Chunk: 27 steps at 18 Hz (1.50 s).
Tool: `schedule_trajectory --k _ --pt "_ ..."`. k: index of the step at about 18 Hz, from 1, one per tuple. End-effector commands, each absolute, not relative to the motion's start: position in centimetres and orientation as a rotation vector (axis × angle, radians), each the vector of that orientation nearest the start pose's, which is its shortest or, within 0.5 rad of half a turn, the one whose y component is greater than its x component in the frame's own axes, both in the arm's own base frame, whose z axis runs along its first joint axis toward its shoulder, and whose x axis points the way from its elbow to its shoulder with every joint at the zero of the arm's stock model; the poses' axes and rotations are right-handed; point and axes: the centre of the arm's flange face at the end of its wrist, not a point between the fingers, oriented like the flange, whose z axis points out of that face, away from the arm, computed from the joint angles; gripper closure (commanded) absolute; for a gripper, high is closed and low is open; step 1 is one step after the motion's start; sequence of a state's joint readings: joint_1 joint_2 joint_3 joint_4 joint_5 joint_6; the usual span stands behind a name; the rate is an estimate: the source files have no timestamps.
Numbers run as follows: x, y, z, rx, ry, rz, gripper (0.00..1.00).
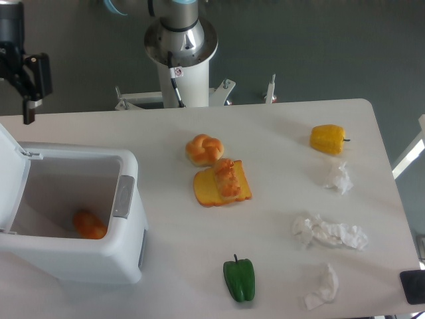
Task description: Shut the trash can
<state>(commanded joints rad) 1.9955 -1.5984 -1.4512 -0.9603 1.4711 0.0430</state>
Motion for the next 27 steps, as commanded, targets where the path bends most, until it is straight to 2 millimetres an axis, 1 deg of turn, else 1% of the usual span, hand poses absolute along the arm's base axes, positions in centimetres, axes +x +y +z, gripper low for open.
schedule_trajectory --k 1,5,7,9,11,13,15,17,18,20,21,23,25,27 --pt "-10.2 55.3 61.3 -2.395 -0.436 0.096 0.00" --pt "-12.5 55.1 61.1 -2.390 -0.486 0.120 0.00" --pt "-13.7 55.2 60.6 -2.396 -0.509 0.125 0.00" --pt "-15.3 56.0 58.9 -2.426 -0.548 0.161 0.00" --pt "-16.2 56.9 57.2 -2.455 -0.573 0.202 0.00" --pt "-17.0 57.6 56.0 -2.475 -0.586 0.204 0.00" --pt "-18.6 57.6 55.2 -2.477 -0.615 0.211 0.00" --pt "-19.2 57.4 54.8 -2.485 -0.623 0.215 0.00" --pt "-20.0 57.2 54.2 -2.493 -0.639 0.216 0.00" --pt "-20.9 57.5 52.8 -2.515 -0.648 0.217 0.00" --pt "-21.3 57.7 51.9 -2.534 -0.648 0.221 0.00" --pt "-21.6 57.7 50.8 -2.557 -0.649 0.241 0.00" --pt "-21.7 57.9 50.2 -2.568 -0.653 0.245 0.00" --pt "-21.8 57.9 50.0 -2.571 -0.655 0.245 0.00"
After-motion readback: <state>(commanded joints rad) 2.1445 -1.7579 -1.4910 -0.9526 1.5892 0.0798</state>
